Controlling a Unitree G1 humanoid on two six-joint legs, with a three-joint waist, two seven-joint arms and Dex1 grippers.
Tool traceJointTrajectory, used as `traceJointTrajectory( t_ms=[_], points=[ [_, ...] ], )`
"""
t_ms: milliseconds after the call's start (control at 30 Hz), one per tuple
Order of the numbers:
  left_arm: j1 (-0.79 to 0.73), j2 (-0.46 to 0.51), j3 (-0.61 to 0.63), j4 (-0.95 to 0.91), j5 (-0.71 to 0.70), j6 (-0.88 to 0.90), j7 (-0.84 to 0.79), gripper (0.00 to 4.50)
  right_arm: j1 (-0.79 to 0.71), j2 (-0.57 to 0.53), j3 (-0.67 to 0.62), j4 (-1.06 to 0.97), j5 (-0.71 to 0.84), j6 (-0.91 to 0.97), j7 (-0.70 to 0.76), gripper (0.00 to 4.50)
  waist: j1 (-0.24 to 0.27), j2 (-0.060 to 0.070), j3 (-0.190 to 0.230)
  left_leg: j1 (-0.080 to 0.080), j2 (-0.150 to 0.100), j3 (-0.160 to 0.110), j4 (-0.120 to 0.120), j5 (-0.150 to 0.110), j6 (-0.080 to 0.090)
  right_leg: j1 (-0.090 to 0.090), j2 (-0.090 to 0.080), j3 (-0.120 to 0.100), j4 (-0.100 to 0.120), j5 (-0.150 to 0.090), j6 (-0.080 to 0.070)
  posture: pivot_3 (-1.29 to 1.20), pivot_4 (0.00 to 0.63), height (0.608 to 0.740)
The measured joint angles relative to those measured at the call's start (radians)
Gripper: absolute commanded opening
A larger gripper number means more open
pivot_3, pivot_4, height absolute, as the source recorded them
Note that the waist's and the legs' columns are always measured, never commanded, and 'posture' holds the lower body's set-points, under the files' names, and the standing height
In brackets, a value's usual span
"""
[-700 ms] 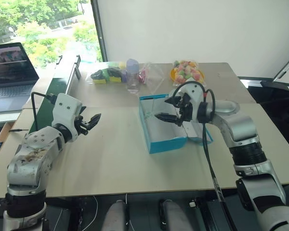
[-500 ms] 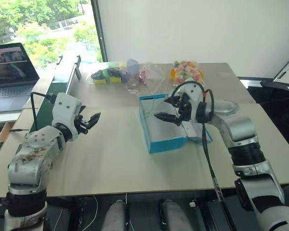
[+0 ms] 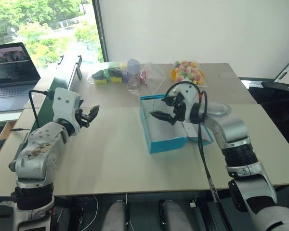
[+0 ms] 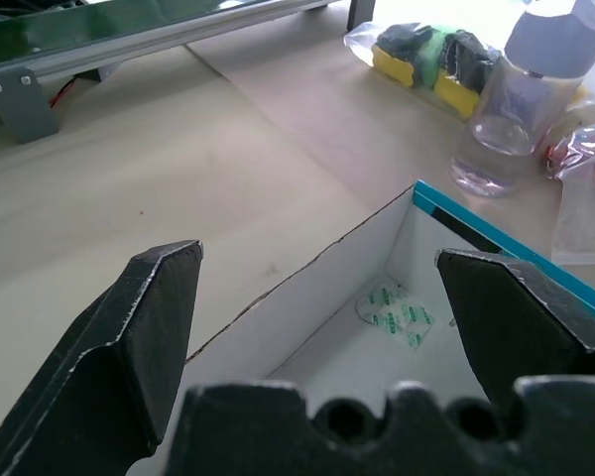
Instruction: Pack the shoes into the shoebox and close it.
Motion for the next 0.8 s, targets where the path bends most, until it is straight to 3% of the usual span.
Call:
traceJointTrajectory(
  t_ms=[167, 333, 600, 700, 767, 800],
  points=[
    [-0.029, -0.044, -0.003, 0.008, 0.046, -0.012, 0.094, 3.13, 0.001, 0.007, -0.004, 0.003, 0.000, -0.001, -0.013, 4.46, 0.000, 0.000, 0.000, 0.001, 0.000, 0.000, 0.001, 0.000, 0.000, 0.000, 0.000, 0.000, 0.002, 0.000, 0.000, 0.00, 0.150, 0.740],
    [-0.057, -0.149, -0.003, 0.042, 0.092, -0.009, 0.215, 3.13, -0.003, 0.071, -0.024, 0.048, -0.002, -0.040, -0.059, 4.46, -0.001, 0.000, 0.000, 0.002, 0.000, 0.000, 0.001, 0.000, 0.000, 0.001, 0.000, 0.000, 0.003, 0.000, 0.000, 0.00, 0.150, 0.740],
    [-0.062, -0.176, -0.052, 0.041, 0.138, -0.009, 0.258, 3.13, -0.030, 0.134, -0.024, 0.105, -0.005, -0.091, -0.060, 4.46, -0.005, 0.000, 0.000, 0.003, 0.000, 0.000, 0.001, 0.001, 0.001, 0.001, 0.001, 0.001, 0.004, 0.003, 0.006, 0.00, 0.150, 0.740],
    [-0.056, -0.176, -0.017, 0.041, 0.137, -0.010, 0.268, 3.71, -0.044, 0.139, -0.018, 0.105, -0.001, -0.091, -0.039, 4.50, -0.005, 0.000, 0.000, 0.003, 0.000, -0.001, 0.001, 0.001, 0.000, 0.001, 0.001, 0.001, 0.004, 0.003, 0.006, 0.00, 0.150, 0.740],
    [-0.039, -0.184, 0.021, 0.040, 0.134, -0.011, 0.270, 4.45, -0.044, 0.140, -0.017, 0.105, -0.001, -0.091, -0.028, 4.50, -0.004, 0.000, 0.000, 0.003, 0.000, 0.000, 0.001, 0.001, 0.000, 0.001, 0.001, 0.001, 0.004, 0.003, 0.005, 0.00, 0.150, 0.740],
    [-0.028, -0.185, 0.032, 0.040, 0.133, -0.011, 0.270, 4.48, -0.044, 0.140, -0.015, 0.105, -0.001, -0.091, -0.022, 4.50, -0.004, 0.000, 0.000, 0.003, 0.000, 0.000, 0.001, 0.001, 0.000, 0.001, 0.001, 0.001, 0.003, 0.003, 0.005, 0.00, 0.150, 0.740]
  ],
)
